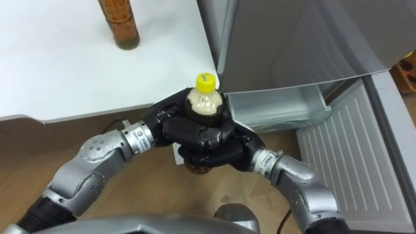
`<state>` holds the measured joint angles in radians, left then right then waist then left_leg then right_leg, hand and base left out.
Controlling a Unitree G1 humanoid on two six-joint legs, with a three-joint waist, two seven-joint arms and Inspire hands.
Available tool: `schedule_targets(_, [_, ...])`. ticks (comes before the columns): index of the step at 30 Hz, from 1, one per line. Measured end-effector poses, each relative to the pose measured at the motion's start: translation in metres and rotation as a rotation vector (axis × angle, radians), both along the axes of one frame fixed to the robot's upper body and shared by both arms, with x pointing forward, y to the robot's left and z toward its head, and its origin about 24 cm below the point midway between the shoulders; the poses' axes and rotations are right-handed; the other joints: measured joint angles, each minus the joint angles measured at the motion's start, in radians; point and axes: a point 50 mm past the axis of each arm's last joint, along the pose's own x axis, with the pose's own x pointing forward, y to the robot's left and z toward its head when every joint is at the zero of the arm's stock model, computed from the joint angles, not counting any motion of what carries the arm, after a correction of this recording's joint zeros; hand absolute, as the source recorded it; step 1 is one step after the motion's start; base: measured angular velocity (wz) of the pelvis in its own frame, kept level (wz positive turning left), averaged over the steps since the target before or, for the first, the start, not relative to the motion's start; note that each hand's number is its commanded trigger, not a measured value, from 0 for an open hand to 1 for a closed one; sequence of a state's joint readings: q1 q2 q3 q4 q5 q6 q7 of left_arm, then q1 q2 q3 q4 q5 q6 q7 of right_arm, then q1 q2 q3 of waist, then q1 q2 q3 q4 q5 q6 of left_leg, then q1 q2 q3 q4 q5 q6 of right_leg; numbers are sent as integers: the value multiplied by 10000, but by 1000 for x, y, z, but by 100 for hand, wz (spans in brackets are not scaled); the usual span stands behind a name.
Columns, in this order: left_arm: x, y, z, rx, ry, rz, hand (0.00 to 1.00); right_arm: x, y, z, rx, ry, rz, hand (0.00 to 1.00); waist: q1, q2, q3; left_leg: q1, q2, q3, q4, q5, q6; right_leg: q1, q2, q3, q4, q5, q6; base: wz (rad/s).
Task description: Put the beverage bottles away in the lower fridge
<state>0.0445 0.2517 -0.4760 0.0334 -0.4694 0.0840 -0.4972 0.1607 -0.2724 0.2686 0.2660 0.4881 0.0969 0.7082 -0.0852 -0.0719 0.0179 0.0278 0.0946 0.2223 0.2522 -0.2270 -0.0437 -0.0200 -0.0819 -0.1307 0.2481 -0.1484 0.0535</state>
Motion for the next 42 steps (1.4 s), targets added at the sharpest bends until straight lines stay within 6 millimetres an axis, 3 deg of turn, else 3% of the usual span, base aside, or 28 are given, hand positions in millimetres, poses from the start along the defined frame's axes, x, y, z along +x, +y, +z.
schedule_targets(8, [3,0,3,-19,-161,0,0,1,3,0,184,-7,-261,100,12,29,12,35,-8,2,16,1,1,13,0,34,1,0,0,0])
schedule_targets(14, [9,0,11,-131,-669,76,0,4,4,5,454,-414,-474,100,50,182,106,116,-10,5,-9,1,2,92,1,39,-11,0,0,0])
schedule_targets(22, [16,2,34,-174,-1791,192,0,8,10,11,1329,-897,-831,100,-7,302,49,-11,7,-70,28,0,1,69,7,-59,-93,7,4,3])
schedule_targets(28, [25,9,72,-324,-3879,666,0,7,12,11,1645,-883,-729,100,32,286,38,124,3,-88,36,0,1,220,6,-73,-127,7,5,0])
schedule_targets(36, [10,6,136,-2694,-6787,904,0,-2,8,6,1379,-611,-709,100,253,226,-3,212,-13,-97,-36,1,-1,252,5,-65,-109,6,6,0])
schedule_targets(42, [9,10,158,-4000,-7622,1547,0,-3,7,5,1360,-610,-759,100,407,85,-81,401,-28,-161,-103,2,-2,544,14,-92,-275,17,25,2])
